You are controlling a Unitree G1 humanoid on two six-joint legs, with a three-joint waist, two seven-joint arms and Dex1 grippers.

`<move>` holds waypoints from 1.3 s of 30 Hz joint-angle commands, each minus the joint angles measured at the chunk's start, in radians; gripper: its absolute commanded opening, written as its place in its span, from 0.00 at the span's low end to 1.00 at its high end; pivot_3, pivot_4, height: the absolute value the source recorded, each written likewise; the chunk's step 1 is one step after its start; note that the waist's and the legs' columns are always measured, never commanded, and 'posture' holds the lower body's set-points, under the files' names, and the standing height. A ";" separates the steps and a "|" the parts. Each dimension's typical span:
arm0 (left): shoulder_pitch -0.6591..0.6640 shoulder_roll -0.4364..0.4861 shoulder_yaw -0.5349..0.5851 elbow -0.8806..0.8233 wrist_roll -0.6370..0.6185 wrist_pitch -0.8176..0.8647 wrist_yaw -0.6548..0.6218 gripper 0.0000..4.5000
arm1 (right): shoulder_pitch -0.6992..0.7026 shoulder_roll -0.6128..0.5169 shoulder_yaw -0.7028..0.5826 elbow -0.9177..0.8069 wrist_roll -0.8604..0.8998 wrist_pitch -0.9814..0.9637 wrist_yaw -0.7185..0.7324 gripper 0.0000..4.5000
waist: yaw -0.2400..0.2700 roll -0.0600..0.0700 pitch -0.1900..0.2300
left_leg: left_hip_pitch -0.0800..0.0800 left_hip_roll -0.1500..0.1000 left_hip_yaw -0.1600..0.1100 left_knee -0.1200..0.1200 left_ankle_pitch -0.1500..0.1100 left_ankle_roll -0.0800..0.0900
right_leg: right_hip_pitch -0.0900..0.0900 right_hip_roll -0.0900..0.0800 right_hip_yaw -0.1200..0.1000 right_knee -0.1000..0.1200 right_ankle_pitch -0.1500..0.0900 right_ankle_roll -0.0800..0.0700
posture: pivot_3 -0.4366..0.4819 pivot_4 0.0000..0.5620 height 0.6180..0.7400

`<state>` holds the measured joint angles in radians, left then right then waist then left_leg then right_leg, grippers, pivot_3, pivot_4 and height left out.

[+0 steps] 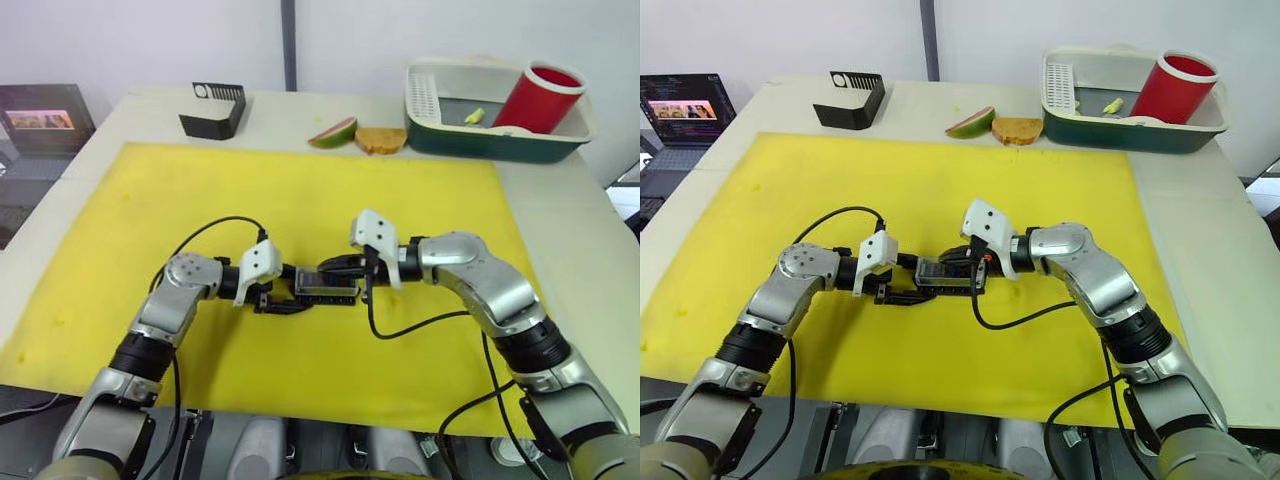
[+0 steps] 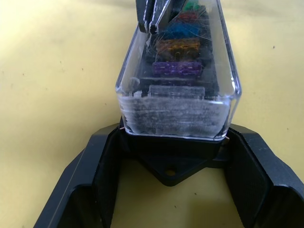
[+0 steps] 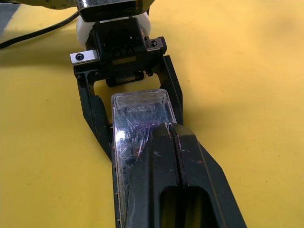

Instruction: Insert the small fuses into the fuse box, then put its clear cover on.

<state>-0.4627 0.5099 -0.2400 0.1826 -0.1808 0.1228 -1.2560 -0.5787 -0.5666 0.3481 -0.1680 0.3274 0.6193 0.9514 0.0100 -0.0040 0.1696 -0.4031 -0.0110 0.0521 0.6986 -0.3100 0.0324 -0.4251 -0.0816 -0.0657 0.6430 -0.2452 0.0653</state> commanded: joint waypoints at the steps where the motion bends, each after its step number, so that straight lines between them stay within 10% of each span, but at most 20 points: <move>1: 0.024 -0.004 -0.034 -0.039 0.001 -0.007 -0.019 0.57 | 0.052 -0.033 0.048 0.049 -0.047 0.045 0.015 0.01 | 0.000 0.000 -0.001 | 0.000 0.000 0.000 0.000 0.000 0.000 | 0.000 0.000 0.000 0.000 0.000 0.000 | 0.48 0.27 1.00; 18: 0.025 -0.006 -0.030 -0.029 0.001 -0.007 -0.006 0.57 | -0.035 0.004 -0.160 -0.155 0.147 0.125 0.013 0.01 | 0.001 0.001 -0.002 | -0.003 0.000 -0.001 0.000 0.000 0.000 | -0.002 -0.002 0.000 -0.002 0.000 0.000 | 0.48 0.27 1.00; 32: 0.023 -0.009 -0.035 -0.027 0.003 -0.008 -0.008 0.57 | 0.086 -0.051 0.031 -0.009 -0.055 -0.020 0.052 0.01 | 0.001 0.002 -0.004 | -0.003 0.000 -0.001 -0.001 0.000 0.000 | -0.002 -0.002 0.000 -0.004 0.000 0.000 | 0.48 0.27 1.00; 39: 0.030 0.009 -0.021 -0.049 -0.004 0.015 -0.007 0.57 | 0.039 -0.007 -0.171 -0.146 0.150 0.104 0.015 0.01 | 0.001 0.002 -0.005 | -0.003 0.000 -0.001 -0.001 0.000 0.000 | -0.002 -0.002 0.000 -0.004 0.000 0.000 | 0.48 0.27 1.00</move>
<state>-0.4461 0.5126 -0.2388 0.1534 -0.1825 0.1256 -1.2439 -0.5170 -0.5775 0.2437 -0.2517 0.4167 0.6897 0.9776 0.0107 -0.0022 0.1651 -0.4068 -0.0109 0.0507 0.6979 -0.3103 0.0322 -0.4274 -0.0834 -0.0657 0.6393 -0.2453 0.0649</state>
